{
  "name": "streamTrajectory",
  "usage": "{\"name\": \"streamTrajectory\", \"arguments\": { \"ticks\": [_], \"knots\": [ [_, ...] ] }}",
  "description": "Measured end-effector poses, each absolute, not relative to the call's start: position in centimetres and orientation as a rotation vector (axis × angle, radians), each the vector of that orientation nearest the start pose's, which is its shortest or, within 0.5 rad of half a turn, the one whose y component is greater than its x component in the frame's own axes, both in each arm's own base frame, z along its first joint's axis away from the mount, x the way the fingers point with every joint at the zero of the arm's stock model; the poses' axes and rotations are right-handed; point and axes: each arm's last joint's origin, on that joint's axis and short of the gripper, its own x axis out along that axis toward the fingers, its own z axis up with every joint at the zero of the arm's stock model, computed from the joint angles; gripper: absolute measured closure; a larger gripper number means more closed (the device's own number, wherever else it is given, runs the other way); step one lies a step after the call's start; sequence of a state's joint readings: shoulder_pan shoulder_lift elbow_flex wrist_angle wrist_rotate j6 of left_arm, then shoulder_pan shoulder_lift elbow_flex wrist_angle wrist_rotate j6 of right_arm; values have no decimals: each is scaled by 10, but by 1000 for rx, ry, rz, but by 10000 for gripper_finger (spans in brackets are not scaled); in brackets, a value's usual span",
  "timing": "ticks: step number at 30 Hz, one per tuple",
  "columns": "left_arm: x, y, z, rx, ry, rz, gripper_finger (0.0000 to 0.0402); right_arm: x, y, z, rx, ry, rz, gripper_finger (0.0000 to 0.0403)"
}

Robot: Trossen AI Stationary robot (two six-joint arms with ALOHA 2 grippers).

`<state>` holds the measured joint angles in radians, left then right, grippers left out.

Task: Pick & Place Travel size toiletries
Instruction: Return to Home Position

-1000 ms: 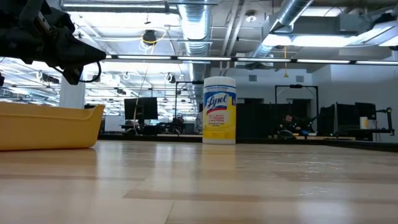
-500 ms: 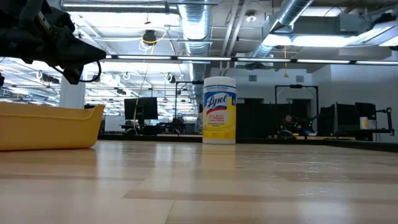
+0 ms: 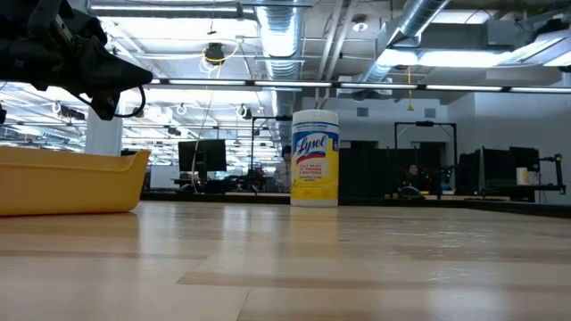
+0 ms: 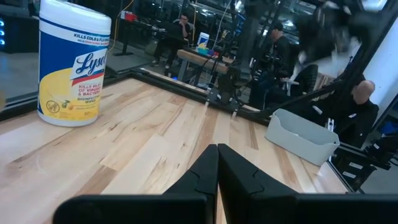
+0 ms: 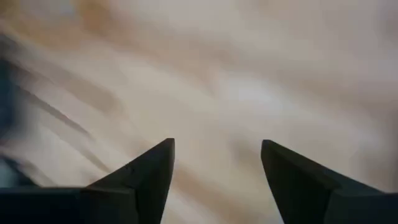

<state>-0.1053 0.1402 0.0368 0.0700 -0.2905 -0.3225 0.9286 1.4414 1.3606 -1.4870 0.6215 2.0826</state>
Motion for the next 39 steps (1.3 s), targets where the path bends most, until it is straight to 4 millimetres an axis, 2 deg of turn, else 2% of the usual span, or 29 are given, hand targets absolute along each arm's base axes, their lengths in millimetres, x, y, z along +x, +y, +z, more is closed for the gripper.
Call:
{"name": "streamTrajectory", "arguments": {
  "ticks": [3,5,8,12,14,17,19,21,25,29,37,39],
  "knots": [
    [104,-3,172,-315,2,189,401,144,140,354,639,461,-697,192],
    [104,-3,172,-315,2,189,402,135,113,375,548,329,-665,215],
    [104,-3,172,-315,1,189,402,121,76,400,404,215,-663,265],
    [104,-3,172,-316,-1,188,401,94,32,431,272,152,-656,355],
    [104,-3,172,-316,-3,188,401,81,18,444,225,107,-600,390],
    [104,-3,172,-316,-4,188,401,62,5,460,165,-36,-406,391],
    [104,-3,172,-316,-4,188,402,53,0,465,99,-154,-341,399],
    [104,-3,172,-316,-4,188,401,46,-3,459,24,-186,-340,400],
    [104,-3,172,-316,-4,188,402,41,-7,431,-11,-156,-388,402],
    [104,-3,172,-317,-5,188,401,38,-7,391,17,-139,-336,402],
    [104,-3,173,-317,-7,187,402,29,-9,310,64,-304,-330,402],
    [104,-3,173,-318,-11,187,401,40,-6,297,51,-316,-332,403]
  ]
}}
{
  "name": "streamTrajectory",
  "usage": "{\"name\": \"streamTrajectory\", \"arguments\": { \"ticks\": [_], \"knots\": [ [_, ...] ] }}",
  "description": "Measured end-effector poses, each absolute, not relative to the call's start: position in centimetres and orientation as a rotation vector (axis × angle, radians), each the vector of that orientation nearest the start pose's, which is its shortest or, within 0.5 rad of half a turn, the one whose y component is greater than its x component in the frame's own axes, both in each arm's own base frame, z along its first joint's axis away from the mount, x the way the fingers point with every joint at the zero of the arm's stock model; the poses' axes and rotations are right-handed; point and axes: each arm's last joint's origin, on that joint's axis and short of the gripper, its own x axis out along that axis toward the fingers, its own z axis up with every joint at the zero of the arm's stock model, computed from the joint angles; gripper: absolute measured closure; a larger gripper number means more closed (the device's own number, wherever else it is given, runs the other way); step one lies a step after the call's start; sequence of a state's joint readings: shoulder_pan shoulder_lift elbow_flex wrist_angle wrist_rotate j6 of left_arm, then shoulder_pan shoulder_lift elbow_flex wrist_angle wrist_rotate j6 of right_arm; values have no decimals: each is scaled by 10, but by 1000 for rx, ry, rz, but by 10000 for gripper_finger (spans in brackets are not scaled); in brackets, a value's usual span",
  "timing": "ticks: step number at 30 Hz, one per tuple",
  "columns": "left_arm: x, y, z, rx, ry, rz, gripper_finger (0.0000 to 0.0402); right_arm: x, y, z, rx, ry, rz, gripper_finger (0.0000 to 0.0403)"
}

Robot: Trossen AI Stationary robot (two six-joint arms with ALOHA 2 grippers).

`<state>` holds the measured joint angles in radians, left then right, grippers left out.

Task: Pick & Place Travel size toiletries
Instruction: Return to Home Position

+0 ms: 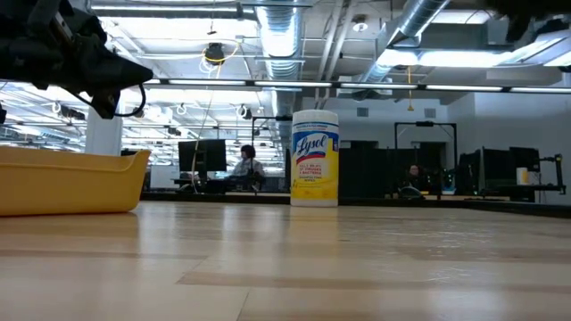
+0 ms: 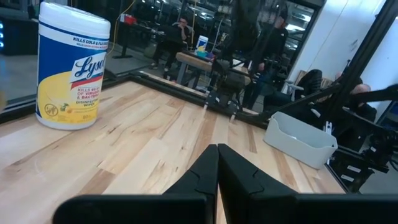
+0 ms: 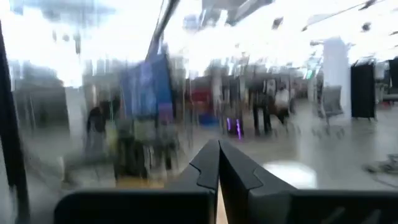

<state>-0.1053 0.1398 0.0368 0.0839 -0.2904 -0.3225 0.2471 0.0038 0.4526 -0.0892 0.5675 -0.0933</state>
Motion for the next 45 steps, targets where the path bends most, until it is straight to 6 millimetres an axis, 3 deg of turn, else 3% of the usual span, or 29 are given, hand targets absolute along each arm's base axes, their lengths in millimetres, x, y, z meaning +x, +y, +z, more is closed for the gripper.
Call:
{"name": "streamTrajectory", "arguments": {
  "ticks": [1,3,5,19,23,30,45],
  "knots": [
    [104,-3,173,-318,-13,186,402,46,-5,287,3,-262,-333,403],
    [105,-3,173,-318,-14,186,401,48,-3,290,-23,-302,-289,403],
    [105,-3,173,-318,-12,186,401,58,0,282,-25,-307,-263,403],
    [108,-3,171,-313,12,190,401,93,7,188,-38,-199,-145,403],
    [109,-3,171,-312,19,192,401,96,5,173,3,-76,-149,403],
    [109,-3,171,-312,17,193,401,97,3,170,-31,-42,-92,403],
    [109,-3,172,-314,8,191,401,97,-2,170,-39,-42,-144,403]
  ]
}}
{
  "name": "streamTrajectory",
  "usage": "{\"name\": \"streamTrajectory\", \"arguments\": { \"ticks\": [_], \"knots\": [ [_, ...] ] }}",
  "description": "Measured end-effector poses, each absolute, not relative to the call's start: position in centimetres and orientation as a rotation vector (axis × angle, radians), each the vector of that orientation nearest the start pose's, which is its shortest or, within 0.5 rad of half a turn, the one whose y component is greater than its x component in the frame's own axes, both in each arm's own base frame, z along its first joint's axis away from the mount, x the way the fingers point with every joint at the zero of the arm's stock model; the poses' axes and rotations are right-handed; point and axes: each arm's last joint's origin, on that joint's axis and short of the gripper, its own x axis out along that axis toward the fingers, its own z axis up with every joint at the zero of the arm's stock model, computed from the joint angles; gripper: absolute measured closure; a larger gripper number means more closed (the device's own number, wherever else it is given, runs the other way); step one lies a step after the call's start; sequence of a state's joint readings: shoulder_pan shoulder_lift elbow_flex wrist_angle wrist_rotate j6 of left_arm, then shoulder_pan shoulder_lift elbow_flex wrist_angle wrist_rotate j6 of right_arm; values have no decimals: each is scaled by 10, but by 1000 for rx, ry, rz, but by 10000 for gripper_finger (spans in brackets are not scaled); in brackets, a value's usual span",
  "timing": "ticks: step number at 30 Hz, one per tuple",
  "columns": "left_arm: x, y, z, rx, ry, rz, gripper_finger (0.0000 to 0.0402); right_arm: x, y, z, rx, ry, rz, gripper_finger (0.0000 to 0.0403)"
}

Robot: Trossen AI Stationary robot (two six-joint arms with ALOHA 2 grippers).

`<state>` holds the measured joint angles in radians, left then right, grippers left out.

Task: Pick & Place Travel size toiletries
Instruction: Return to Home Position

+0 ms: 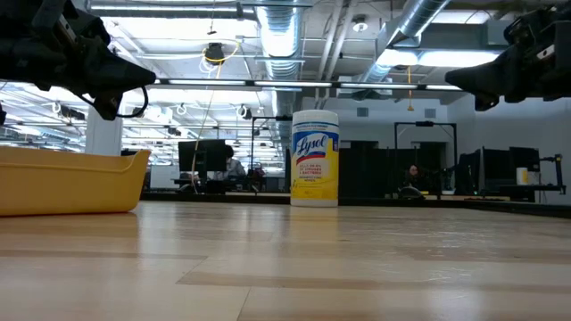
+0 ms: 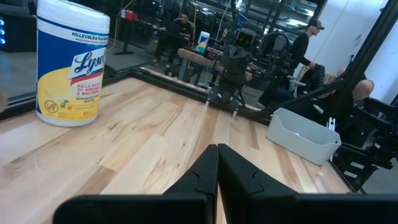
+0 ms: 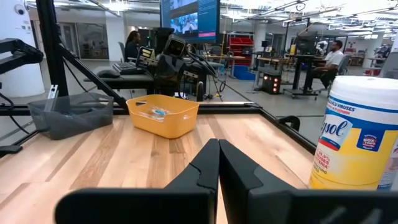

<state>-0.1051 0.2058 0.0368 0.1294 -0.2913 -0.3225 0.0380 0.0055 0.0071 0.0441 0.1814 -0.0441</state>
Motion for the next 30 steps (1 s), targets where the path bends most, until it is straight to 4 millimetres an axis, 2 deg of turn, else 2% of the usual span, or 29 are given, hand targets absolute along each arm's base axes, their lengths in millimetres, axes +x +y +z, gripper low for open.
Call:
{"name": "streamTrajectory", "arguments": {
  "ticks": [14,19,24,27,30],
  "knots": [
    [107,-3,174,-312,-16,186,402,97,-2,169,-39,-41,-145,403],
    [101,-2,181,-131,-82,152,401,97,-2,169,-39,-41,-145,403],
    [95,-3,182,106,-94,-16,401,97,-2,169,-39,-41,-145,403],
    [95,-1,171,110,0,-57,401,97,-2,169,-39,-41,-147,403],
    [96,2,171,98,5,-16,401,97,-2,169,-39,-41,-146,403]
  ]
}}
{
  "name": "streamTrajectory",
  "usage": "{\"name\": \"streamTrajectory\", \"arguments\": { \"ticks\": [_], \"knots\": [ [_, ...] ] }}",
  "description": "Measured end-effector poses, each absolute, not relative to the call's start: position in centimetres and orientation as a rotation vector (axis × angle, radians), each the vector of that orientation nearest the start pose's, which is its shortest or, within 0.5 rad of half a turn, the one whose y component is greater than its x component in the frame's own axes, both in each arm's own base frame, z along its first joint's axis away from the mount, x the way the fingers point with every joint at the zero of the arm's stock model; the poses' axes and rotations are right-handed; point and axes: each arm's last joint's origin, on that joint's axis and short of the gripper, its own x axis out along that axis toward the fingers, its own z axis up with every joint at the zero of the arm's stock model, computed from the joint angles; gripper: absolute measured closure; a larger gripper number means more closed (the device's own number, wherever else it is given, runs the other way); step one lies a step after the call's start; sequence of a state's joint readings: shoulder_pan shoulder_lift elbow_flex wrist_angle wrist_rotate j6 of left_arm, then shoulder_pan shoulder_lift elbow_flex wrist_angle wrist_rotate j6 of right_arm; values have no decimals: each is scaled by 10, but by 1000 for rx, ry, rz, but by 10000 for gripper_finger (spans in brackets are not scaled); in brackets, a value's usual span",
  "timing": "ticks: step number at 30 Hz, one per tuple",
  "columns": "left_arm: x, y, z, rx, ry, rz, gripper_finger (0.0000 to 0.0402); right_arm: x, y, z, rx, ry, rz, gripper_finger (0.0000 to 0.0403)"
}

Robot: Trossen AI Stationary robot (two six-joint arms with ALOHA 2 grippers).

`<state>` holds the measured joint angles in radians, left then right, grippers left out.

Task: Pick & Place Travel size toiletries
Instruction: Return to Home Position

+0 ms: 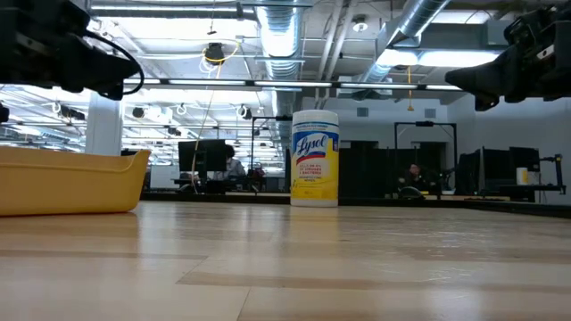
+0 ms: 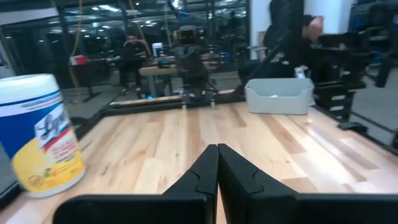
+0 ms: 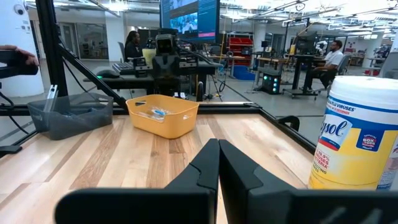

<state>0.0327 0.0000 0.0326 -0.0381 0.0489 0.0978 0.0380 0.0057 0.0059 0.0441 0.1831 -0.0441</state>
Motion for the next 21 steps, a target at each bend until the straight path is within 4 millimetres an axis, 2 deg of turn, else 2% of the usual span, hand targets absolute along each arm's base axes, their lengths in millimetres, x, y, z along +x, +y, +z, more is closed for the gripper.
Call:
{"name": "streamTrajectory", "arguments": {
  "ticks": [21],
  "knots": [
    [101,5,165,89,72,9,401,97,-2,169,-39,-40,-146,403]
  ]
}}
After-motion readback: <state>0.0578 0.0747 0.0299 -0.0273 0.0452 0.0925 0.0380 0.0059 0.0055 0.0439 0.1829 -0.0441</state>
